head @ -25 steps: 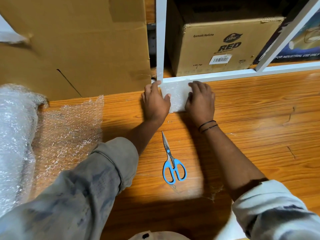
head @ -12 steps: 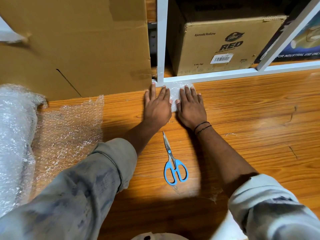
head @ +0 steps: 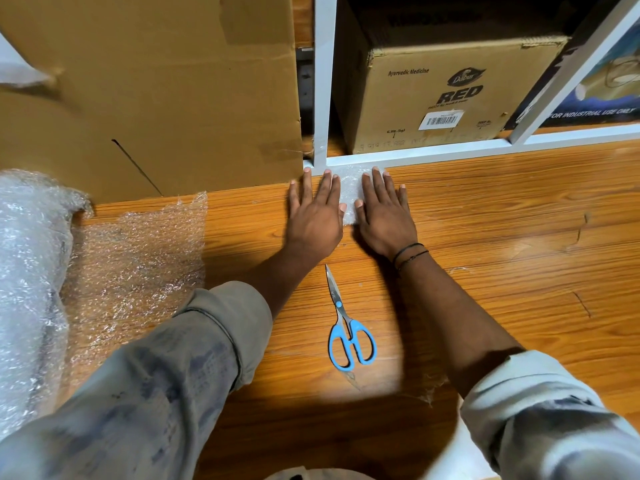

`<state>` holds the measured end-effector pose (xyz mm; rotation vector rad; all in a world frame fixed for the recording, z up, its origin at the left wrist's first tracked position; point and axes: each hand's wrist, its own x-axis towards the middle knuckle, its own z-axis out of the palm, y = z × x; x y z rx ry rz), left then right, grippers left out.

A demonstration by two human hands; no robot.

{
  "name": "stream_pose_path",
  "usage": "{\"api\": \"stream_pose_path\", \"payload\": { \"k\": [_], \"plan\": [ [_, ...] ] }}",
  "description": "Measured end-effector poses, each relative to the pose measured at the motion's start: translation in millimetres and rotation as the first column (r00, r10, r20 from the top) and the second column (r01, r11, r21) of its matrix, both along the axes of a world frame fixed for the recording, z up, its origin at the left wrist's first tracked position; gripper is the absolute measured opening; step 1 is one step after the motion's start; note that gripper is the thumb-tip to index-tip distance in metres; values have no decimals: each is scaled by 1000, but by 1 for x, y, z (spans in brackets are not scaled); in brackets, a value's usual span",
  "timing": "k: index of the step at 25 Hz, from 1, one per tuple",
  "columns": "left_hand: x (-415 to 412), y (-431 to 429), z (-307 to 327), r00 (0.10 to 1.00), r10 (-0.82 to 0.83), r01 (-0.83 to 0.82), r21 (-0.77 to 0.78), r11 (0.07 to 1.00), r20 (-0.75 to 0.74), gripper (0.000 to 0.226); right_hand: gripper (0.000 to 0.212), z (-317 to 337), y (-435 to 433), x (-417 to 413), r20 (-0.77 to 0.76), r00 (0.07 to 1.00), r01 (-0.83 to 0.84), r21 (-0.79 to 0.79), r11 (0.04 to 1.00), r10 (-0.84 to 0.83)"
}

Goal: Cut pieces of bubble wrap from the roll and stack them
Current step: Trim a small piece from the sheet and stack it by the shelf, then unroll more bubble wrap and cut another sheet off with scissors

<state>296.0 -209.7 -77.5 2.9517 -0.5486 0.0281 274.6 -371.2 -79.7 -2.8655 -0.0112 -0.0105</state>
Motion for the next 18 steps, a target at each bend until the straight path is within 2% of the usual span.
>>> {"api": "stream_pose_path", "payload": {
  "k": [2, 6, 11, 15, 18],
  "plan": [
    [-3, 0, 0, 1000, -17, 17, 2, 1000, 14, 61, 60, 0, 0, -2, 42, 999, -18, -33, 999, 19],
    [-2, 1, -4, 999, -28, 29, 57, 998, -20, 61, 60, -8, -3, -4, -15, 1000, -13, -7, 1000, 13],
    [0, 0, -9, 998, -11, 16, 71, 997, -69, 62, 60, -11, -2, -2, -10, 1000, -11, 2, 1000, 11],
    [0, 0, -4, 995, -15, 19, 38, 999, -98, 62, 61, -8, -3, -2, -43, 999, -11, 8, 1000, 11],
    [-10, 9, 3, 996, -4, 2, -27, 1000, -87, 63, 61, -2, 1, -12, 34, 999, 26, 60, 998, -28]
  ]
}}
